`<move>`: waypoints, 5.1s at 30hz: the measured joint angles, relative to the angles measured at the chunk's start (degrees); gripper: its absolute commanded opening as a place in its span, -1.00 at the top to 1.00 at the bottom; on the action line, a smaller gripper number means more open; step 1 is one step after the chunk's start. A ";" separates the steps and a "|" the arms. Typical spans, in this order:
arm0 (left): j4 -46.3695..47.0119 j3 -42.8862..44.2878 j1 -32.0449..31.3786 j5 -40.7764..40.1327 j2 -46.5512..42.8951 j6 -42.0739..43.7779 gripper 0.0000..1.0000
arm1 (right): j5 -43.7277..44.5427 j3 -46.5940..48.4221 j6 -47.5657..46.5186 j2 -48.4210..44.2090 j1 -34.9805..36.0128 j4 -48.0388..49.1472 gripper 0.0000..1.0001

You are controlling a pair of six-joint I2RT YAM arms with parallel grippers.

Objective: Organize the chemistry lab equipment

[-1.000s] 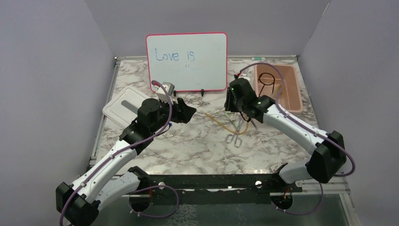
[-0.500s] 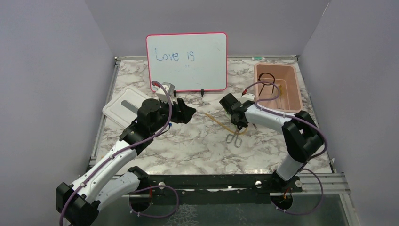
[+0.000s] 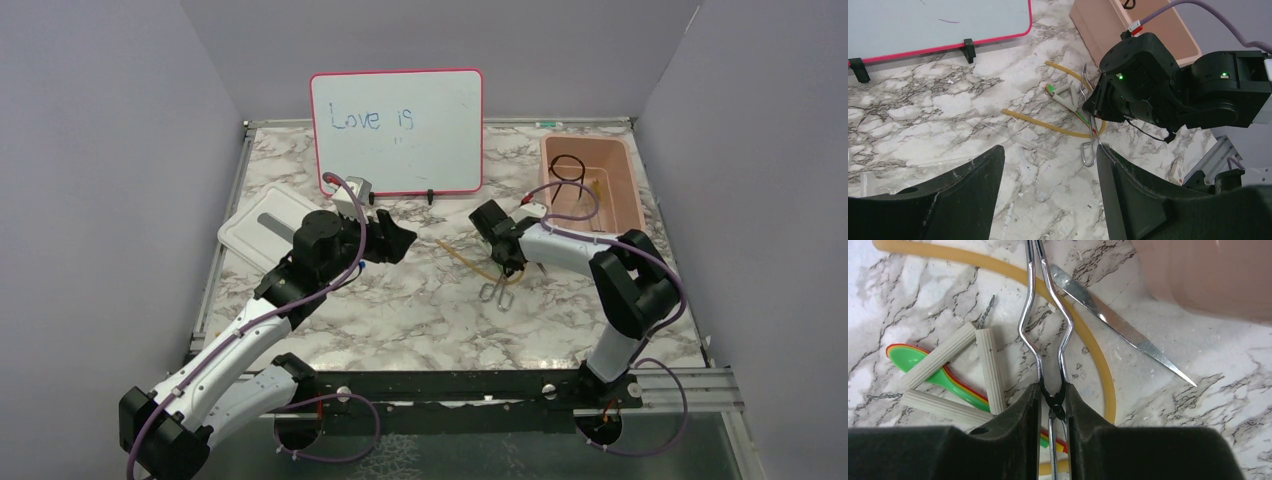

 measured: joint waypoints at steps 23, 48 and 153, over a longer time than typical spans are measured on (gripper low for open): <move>0.02 -0.07 0.00 -0.04 0.09 0.02 -0.41 | -10.29 1.53 -21.77 -16.65 -1.20 6.34 0.99; 0.00 -0.07 0.00 -0.13 0.09 0.02 -0.41 | -9.97 2.93 -16.68 -2.62 -1.22 0.66 0.25; 5.44 -0.39 0.24 5.35 2.40 -4.07 -0.41 | -29.53 13.73 -65.90 -1.70 -42.64 8.57 0.34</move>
